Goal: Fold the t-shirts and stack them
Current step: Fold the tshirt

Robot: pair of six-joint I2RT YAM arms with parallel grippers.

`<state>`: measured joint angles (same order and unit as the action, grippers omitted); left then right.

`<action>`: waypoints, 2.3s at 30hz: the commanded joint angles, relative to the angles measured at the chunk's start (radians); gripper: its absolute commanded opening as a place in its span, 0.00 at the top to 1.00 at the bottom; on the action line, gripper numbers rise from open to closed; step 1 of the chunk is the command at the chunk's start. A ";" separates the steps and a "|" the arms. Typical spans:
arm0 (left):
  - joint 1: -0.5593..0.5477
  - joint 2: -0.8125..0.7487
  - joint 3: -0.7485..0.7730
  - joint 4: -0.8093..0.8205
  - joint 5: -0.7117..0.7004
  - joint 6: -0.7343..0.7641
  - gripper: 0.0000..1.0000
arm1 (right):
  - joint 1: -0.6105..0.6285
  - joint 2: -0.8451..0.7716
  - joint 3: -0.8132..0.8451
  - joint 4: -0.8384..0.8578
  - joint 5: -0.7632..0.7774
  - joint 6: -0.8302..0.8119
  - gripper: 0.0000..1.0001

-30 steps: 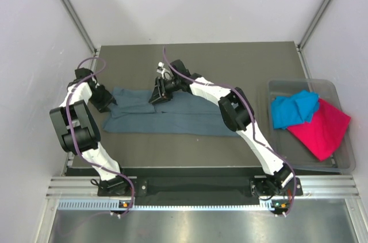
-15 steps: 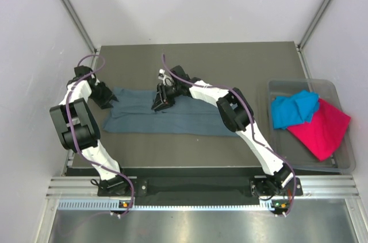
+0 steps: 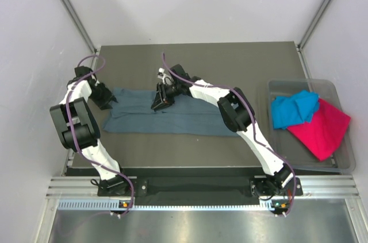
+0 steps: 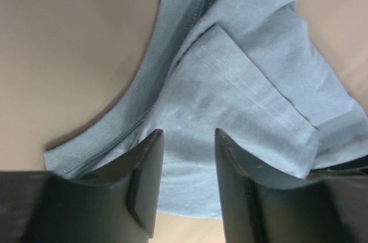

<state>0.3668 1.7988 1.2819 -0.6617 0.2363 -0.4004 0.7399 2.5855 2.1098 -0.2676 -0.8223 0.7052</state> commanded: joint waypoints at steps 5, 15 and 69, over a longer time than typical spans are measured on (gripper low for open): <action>0.008 0.030 0.007 0.002 -0.003 -0.008 0.60 | 0.023 -0.004 0.042 0.085 -0.035 0.059 0.72; 0.008 0.019 -0.027 0.007 -0.034 0.011 0.50 | 0.021 -0.011 0.010 0.088 -0.032 0.054 0.73; -0.040 -0.073 -0.196 0.066 -0.104 -0.041 0.67 | -0.030 -0.154 0.003 -0.075 -0.004 -0.031 0.72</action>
<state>0.3145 1.7111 1.1267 -0.6315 0.2581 -0.4686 0.7044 2.4897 2.0701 -0.4282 -0.8078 0.6422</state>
